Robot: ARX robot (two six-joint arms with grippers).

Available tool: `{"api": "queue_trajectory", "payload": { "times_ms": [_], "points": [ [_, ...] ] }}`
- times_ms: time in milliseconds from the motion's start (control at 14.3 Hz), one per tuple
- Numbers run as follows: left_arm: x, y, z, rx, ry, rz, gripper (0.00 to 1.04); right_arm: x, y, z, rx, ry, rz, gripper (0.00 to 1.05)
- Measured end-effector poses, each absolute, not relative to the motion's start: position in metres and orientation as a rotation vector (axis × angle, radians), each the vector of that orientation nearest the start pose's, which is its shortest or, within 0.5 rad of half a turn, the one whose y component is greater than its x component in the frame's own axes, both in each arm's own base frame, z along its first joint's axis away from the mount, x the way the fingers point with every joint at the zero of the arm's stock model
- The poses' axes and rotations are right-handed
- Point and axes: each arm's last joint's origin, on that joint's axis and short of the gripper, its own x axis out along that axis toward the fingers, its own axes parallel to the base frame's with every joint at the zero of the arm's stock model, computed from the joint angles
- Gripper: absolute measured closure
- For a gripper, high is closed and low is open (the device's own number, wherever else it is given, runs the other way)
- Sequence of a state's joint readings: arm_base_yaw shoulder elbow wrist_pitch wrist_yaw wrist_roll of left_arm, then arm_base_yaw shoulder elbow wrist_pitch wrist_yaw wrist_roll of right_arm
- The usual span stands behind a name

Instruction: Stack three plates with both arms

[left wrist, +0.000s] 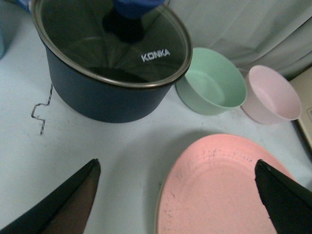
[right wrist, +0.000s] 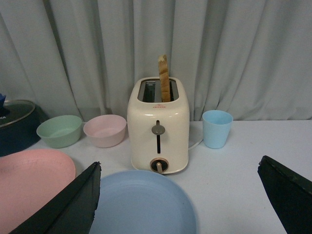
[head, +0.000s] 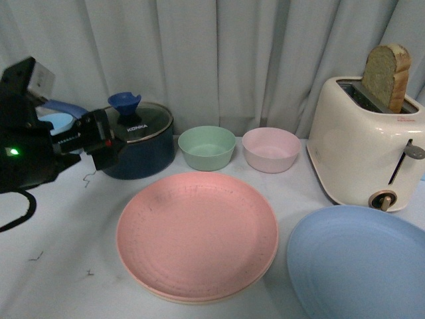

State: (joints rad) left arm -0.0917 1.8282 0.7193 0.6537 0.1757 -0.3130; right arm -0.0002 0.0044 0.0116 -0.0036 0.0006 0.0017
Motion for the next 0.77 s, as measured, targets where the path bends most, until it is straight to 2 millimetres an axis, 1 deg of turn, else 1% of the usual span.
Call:
{"api": "queue_trajectory", "payload": {
  "times_ms": [70, 140, 210, 280, 350, 420, 490, 700, 770],
  "points": [
    [0.325, -0.032, 0.134, -0.328, 0.470, -0.185, 0.05, 0.097, 0.000, 0.167, 0.002, -0.003, -0.001, 0.06],
    [0.315, -0.029, 0.142, -0.331, 0.455, -0.189, 0.08, 0.097, 0.000, 0.167, 0.002, -0.004, -0.001, 0.06],
    [0.302, -0.025, 0.153, -0.332, 0.437, -0.184, 0.07, 0.097, 0.000, 0.167, 0.002, -0.004, -0.001, 0.06],
    [0.274, -0.013, 0.174, -0.202, 0.163, -0.069, 0.20, 0.097, 0.000, 0.167, 0.002, -0.003, 0.000, 0.06],
    [0.212, 0.001, 0.190, -0.044, 0.001, 0.008, 0.56, 0.097, 0.000, 0.167, 0.002, -0.004, 0.000, 0.06],
    [0.188, 0.000, 0.178, -0.018, 0.029, 0.001, 0.92, 0.097, 0.000, 0.167, 0.002, -0.004, 0.000, 0.06],
    [0.181, 0.000, 0.177, -0.020, 0.021, 0.001, 1.04, 0.097, 0.000, 0.167, 0.002, -0.004, 0.000, 0.06],
    [0.162, 0.000, 0.174, -0.015, 0.013, 0.000, 1.03, 0.097, 0.000, 0.167, 0.002, -0.004, 0.000, 0.06],
    [0.160, 0.000, 0.173, -0.015, 0.014, 0.000, 1.03, 0.097, 0.000, 0.167, 0.002, -0.004, 0.000, 0.06]
  ]
}}
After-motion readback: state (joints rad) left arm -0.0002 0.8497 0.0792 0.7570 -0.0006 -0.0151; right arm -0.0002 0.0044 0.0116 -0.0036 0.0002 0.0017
